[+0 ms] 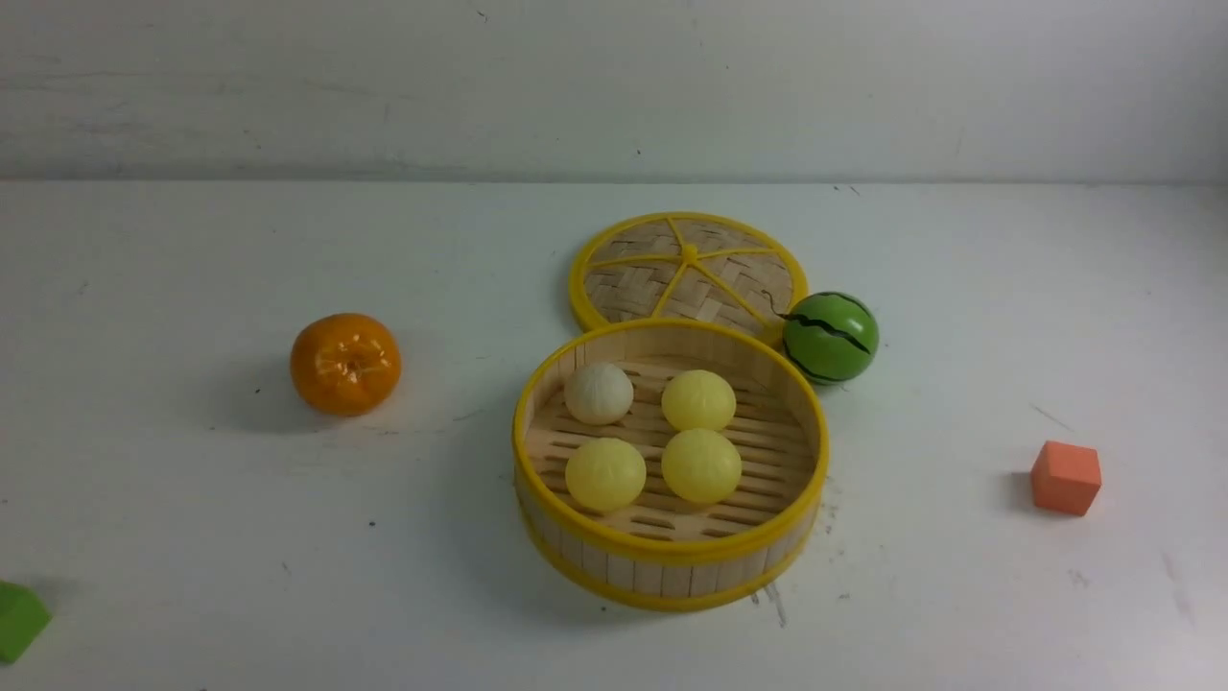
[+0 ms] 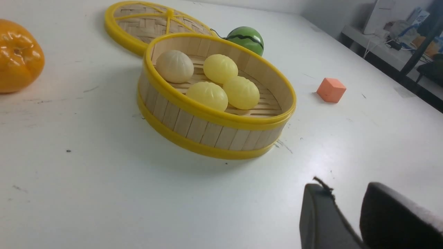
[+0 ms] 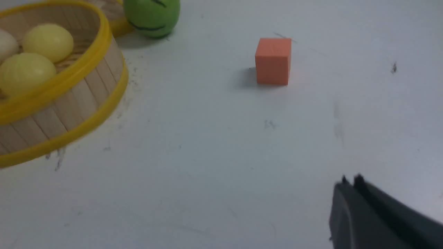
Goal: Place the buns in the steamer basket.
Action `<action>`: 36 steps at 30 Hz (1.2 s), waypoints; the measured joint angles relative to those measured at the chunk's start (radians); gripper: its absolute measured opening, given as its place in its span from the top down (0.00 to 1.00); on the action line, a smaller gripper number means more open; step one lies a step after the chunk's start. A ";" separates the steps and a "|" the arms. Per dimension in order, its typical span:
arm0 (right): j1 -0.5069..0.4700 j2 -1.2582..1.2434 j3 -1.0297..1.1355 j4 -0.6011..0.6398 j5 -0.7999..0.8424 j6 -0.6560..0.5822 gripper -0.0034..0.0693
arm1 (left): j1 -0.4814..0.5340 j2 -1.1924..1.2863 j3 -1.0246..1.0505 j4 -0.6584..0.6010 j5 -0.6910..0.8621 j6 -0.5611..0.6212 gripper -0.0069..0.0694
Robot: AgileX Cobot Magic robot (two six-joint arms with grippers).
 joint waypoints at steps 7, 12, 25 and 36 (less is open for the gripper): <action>-0.001 -0.001 0.001 0.022 -0.001 0.014 0.97 | 0.000 0.000 0.000 0.000 0.011 0.000 0.67; -0.001 -0.001 0.001 0.023 -0.001 0.014 0.97 | 0.000 0.000 0.000 0.000 0.011 0.000 0.66; -0.001 -0.001 0.001 0.025 -0.001 0.014 0.95 | 0.000 -0.001 0.008 0.017 -0.014 0.009 0.65; -0.001 -0.001 0.001 0.025 -0.001 0.017 0.94 | 0.364 -0.213 0.157 0.009 -0.118 0.010 0.93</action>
